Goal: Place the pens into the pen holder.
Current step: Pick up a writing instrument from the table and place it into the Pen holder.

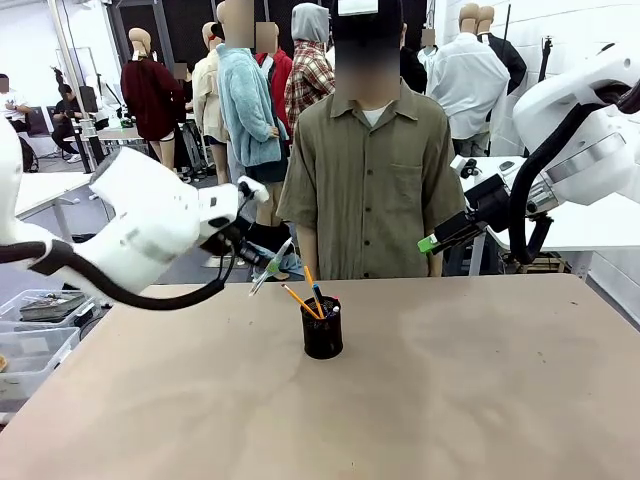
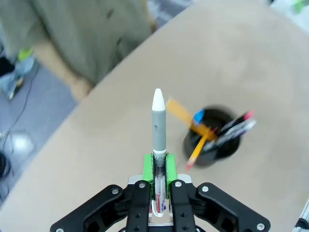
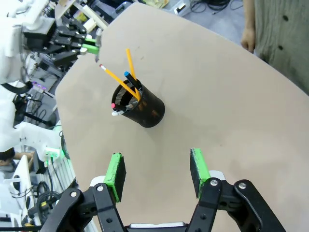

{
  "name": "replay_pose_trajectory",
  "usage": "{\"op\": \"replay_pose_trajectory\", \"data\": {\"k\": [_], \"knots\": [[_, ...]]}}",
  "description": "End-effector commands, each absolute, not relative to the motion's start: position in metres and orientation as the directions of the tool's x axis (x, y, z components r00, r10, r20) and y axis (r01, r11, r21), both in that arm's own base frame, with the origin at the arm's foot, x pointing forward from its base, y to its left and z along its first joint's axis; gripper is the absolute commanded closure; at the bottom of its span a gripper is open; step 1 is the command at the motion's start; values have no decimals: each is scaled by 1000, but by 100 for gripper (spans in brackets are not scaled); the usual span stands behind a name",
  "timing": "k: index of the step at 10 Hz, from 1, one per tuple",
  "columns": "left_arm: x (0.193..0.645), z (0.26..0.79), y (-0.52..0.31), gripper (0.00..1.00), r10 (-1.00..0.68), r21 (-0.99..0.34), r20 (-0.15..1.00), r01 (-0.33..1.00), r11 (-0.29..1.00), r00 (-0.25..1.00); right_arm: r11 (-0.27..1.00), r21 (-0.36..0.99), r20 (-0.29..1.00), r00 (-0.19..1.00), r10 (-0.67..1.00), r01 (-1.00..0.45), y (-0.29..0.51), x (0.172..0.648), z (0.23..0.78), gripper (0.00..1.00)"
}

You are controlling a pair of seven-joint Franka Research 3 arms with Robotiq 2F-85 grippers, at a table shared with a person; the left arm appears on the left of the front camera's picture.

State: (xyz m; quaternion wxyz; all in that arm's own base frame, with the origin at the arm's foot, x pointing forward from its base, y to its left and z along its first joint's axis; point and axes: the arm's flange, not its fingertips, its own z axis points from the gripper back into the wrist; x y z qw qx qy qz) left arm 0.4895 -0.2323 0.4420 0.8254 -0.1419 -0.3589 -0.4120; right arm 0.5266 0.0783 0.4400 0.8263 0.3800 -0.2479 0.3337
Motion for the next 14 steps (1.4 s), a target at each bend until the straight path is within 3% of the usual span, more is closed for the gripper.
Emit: {"op": "replay_pose_trajectory", "data": {"k": [1, 4, 6, 8, 10, 12, 14], "knots": [[508, 403, -167, 100, -545, 32, 802, 893, 448, 245, 470, 461, 674, 642, 366, -753, 78, 529, 440, 32], [524, 403, -176, 100, -533, 17, 831, 952, 307, 158, 470, 461, 674, 642, 366, -753, 78, 529, 440, 32], [532, 402, -176, 100, -496, 12, 867, 992, 125, 52, 470, 461, 674, 642, 366, -753, 78, 529, 440, 32], [524, 397, -171, 100, -504, 8, 857, 976, 217, 105, 470, 461, 674, 642, 366, -753, 78, 529, 440, 32], [525, 390, -174, 100, -514, -3, 853, 985, 174, 93, 470, 461, 674, 642, 366, -753, 78, 529, 440, 32], [521, 392, -170, 100, -361, 51, 930, 997, -61, -70, 470, 461, 674, 642, 366, -753, 78, 529, 440, 32], [529, 393, -174, 100, -310, 91, 941, 984, -152, -135, 470, 461, 674, 642, 366, -753, 78, 529, 440, 32]]}}
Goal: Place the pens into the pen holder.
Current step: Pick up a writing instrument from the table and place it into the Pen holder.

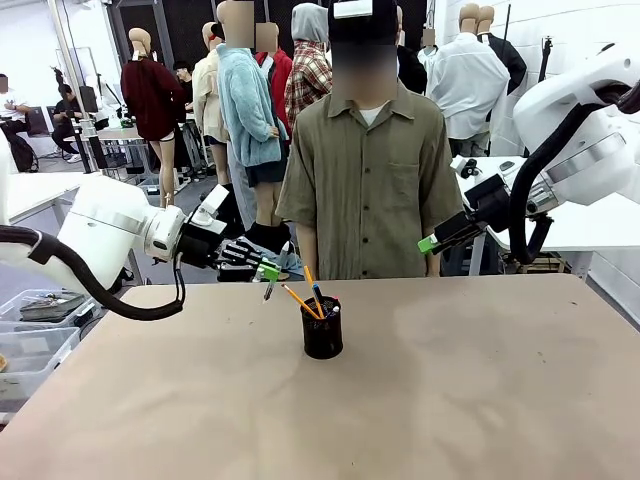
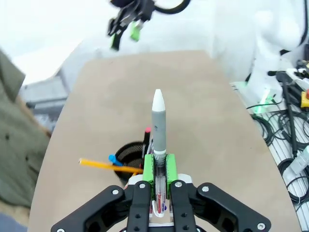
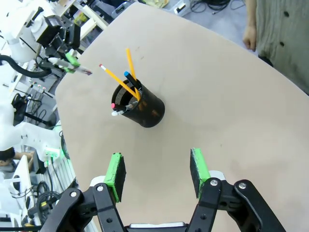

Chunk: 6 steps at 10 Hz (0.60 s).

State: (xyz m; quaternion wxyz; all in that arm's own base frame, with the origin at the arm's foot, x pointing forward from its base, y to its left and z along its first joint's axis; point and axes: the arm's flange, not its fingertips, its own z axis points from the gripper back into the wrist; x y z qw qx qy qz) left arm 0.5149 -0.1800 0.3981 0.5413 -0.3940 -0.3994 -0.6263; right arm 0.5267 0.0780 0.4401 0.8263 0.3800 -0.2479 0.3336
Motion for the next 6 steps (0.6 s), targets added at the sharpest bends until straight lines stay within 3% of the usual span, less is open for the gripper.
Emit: {"op": "replay_pose_trajectory", "data": {"k": [1, 6], "knots": [[541, 391, -178, 100, -304, 77, 943, 978, -192, -134, 470, 461, 674, 642, 366, -753, 78, 529, 440, 32], [570, 383, -210, 100, -215, 85, 966, 957, -277, -147, 470, 461, 674, 642, 366, -753, 78, 529, 440, 32]]}}
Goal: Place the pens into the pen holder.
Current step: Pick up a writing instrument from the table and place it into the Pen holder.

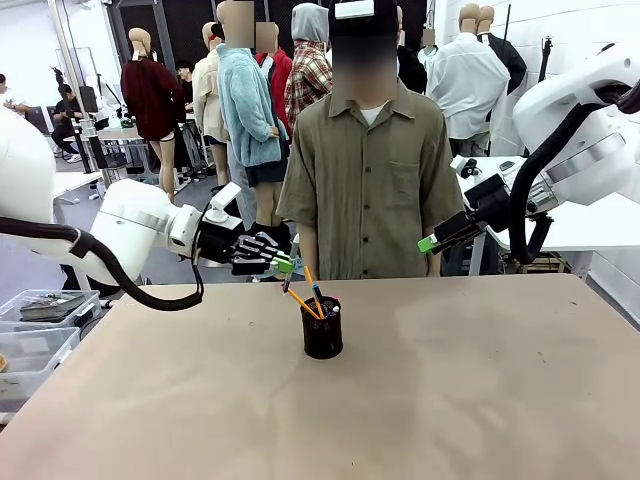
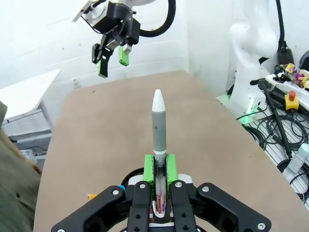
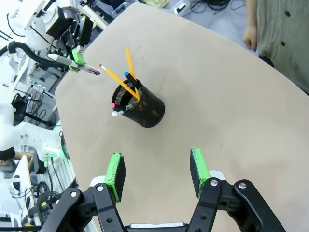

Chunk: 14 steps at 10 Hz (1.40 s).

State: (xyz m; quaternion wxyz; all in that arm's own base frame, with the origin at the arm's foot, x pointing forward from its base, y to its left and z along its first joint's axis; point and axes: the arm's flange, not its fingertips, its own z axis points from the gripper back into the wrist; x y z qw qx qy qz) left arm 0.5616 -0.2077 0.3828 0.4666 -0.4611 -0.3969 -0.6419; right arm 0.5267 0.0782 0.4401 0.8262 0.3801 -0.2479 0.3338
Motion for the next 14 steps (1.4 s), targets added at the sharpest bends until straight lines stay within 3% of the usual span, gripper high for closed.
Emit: {"op": "replay_pose_trajectory", "data": {"k": [1, 4, 14], "knots": [[573, 381, -213, 100, -206, 89, 967, 957, -276, -149, 470, 461, 674, 642, 366, -753, 78, 529, 440, 32], [581, 370, -229, 100, -164, 65, 978, 936, -345, -129, 470, 461, 674, 642, 366, -753, 78, 529, 440, 32], [594, 329, -275, 100, -265, -23, 962, 941, -337, -71, 470, 461, 674, 642, 366, -753, 78, 529, 440, 32]]}}
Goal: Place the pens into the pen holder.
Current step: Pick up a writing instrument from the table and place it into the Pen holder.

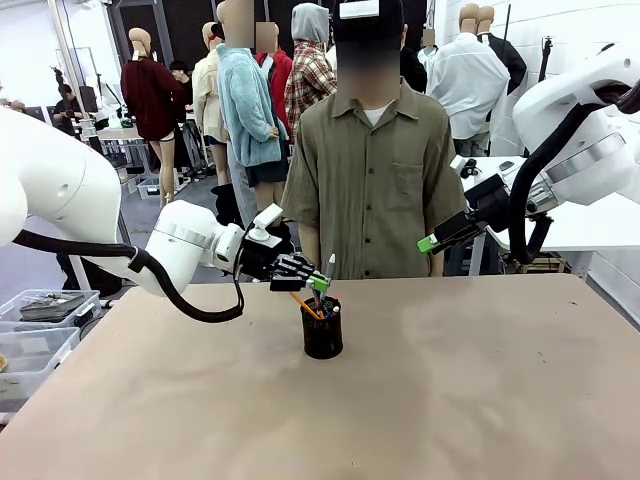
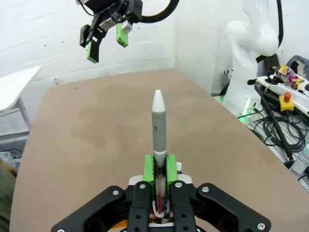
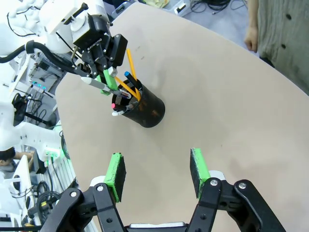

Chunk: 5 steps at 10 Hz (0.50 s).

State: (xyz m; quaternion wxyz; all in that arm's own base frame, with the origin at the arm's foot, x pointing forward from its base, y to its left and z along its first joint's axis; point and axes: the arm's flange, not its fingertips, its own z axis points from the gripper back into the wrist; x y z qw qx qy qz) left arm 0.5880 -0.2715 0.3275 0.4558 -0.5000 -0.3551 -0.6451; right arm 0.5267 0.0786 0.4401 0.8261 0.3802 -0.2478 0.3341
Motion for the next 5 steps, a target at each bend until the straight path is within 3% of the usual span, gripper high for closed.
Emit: {"op": "replay_pose_trajectory", "data": {"k": [1, 5], "knots": [[594, 327, -276, 100, -279, -33, 958, 941, -336, -66, 470, 461, 674, 642, 366, -753, 78, 529, 440, 32], [592, 326, -278, 100, -310, -51, 949, 938, -343, -62, 470, 461, 674, 642, 366, -753, 78, 529, 440, 32]]}}
